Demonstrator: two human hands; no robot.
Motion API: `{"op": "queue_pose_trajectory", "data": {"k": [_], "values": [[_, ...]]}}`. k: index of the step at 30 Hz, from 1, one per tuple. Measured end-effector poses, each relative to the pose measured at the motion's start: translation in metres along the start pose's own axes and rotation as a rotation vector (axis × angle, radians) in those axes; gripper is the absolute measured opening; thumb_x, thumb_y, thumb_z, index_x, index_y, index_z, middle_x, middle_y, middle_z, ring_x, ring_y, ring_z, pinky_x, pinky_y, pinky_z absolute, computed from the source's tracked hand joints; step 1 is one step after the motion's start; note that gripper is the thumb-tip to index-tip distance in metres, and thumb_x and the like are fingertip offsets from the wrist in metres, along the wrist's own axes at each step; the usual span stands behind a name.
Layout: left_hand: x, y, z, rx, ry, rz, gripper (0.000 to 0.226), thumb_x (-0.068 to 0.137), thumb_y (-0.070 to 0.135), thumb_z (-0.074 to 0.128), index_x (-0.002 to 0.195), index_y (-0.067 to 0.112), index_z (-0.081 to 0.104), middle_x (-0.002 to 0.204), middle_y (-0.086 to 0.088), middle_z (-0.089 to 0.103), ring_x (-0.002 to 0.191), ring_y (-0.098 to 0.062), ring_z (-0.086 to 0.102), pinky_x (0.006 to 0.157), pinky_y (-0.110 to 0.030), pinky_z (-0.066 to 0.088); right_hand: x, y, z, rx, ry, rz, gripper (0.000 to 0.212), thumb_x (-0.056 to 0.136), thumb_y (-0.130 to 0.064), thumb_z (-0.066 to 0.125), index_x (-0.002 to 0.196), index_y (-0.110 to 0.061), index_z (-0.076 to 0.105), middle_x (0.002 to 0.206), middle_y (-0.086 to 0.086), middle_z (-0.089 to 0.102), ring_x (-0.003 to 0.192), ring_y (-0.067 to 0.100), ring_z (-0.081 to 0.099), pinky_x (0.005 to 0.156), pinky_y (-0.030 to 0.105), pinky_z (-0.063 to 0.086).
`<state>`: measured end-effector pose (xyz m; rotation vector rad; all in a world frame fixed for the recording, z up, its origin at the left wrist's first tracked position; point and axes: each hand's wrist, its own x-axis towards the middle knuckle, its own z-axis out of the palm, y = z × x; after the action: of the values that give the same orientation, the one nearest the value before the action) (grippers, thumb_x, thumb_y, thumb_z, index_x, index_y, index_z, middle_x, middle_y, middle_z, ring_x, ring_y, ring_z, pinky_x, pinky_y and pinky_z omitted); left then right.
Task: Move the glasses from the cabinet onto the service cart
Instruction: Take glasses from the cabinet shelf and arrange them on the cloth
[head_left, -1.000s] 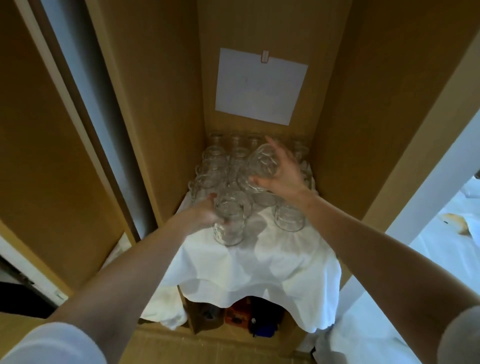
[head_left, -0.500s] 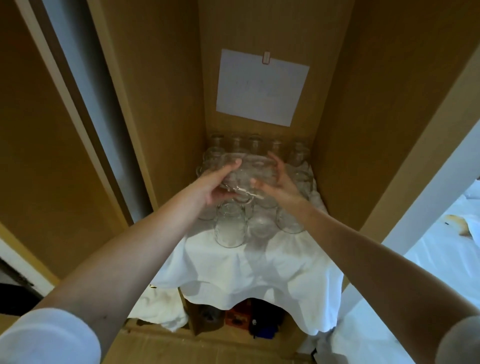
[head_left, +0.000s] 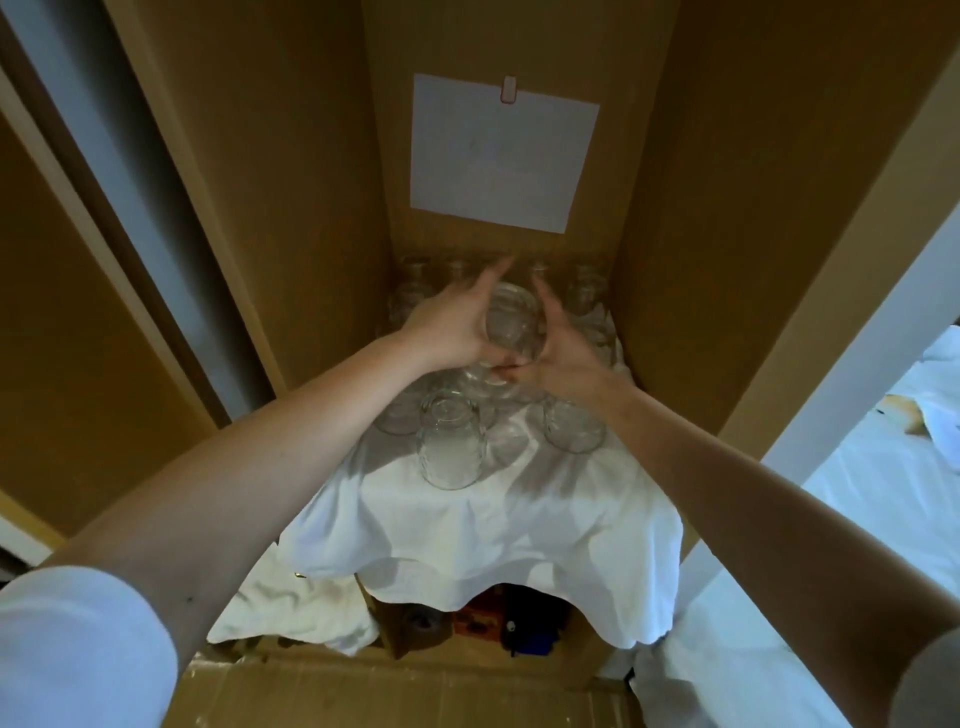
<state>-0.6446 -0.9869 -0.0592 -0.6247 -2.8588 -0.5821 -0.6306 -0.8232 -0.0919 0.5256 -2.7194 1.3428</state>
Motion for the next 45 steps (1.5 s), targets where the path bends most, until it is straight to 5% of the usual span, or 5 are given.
{"op": "queue_pose_trajectory", "data": {"k": [9, 12, 16, 26, 45], "values": [[-0.001, -0.008, 0.034, -0.492, -0.024, -0.023, 0.108, 0.076, 0.047, 0.071, 0.152, 0.026, -0.002, 0.159, -0.003, 0.014, 0.142, -0.016, 0.022, 0.109, -0.026, 0.024, -0.019, 0.033, 0.013, -0.022, 0.154, 0.105, 0.11, 0.061, -0.035, 0.087, 0.146, -0.028, 0.018, 0.125, -0.006, 0.056, 0.11, 0.012, 0.056, 0.094, 0.031, 0.049], [-0.01, -0.028, 0.061, -0.262, 0.1, -0.216, 0.083, 0.091, 0.06, 0.043, 0.152, 0.025, -0.001, 0.161, -0.004, 0.005, 0.147, -0.025, 0.009, 0.118, -0.044, 0.014, -0.03, 0.042, 0.022, 0.004, 0.262, 0.206, 0.111, 0.063, -0.041, 0.084, 0.147, -0.03, 0.012, 0.129, -0.003, 0.053, 0.113, 0.016, 0.054, 0.09, 0.028, 0.048], [-0.023, -0.057, 0.1, 0.168, -0.239, -0.2, 0.06, 0.101, 0.047, 0.018, 0.153, 0.023, -0.003, 0.161, 0.001, -0.008, 0.147, -0.019, -0.008, 0.119, -0.042, -0.003, -0.045, 0.057, 0.043, -0.085, 0.288, 0.262, 0.113, 0.063, -0.05, 0.08, 0.145, -0.036, 0.003, 0.137, 0.009, 0.045, 0.107, 0.019, 0.055, 0.077, 0.022, 0.045], [-0.021, -0.062, 0.106, 0.229, -0.258, -0.153, 0.063, 0.1, 0.045, 0.024, 0.153, 0.021, -0.001, 0.161, 0.001, -0.004, 0.147, -0.014, -0.003, 0.119, -0.034, 0.001, -0.052, 0.075, 0.08, -0.061, 0.267, 0.446, 0.107, 0.07, -0.044, 0.078, 0.148, -0.033, 0.006, 0.143, 0.013, 0.033, 0.122, 0.029, 0.046, 0.09, 0.037, 0.049], [-0.022, -0.063, 0.11, 0.148, -0.161, -0.166, 0.065, 0.097, 0.045, 0.033, 0.153, 0.022, 0.009, 0.161, 0.002, 0.006, 0.147, -0.014, 0.001, 0.12, -0.034, 0.008, -0.024, 0.072, 0.119, 0.11, 0.441, 0.656, 0.104, 0.074, -0.035, 0.079, 0.148, -0.044, 0.007, 0.132, 0.011, 0.048, 0.112, 0.025, 0.053, 0.075, 0.02, 0.037]]}}
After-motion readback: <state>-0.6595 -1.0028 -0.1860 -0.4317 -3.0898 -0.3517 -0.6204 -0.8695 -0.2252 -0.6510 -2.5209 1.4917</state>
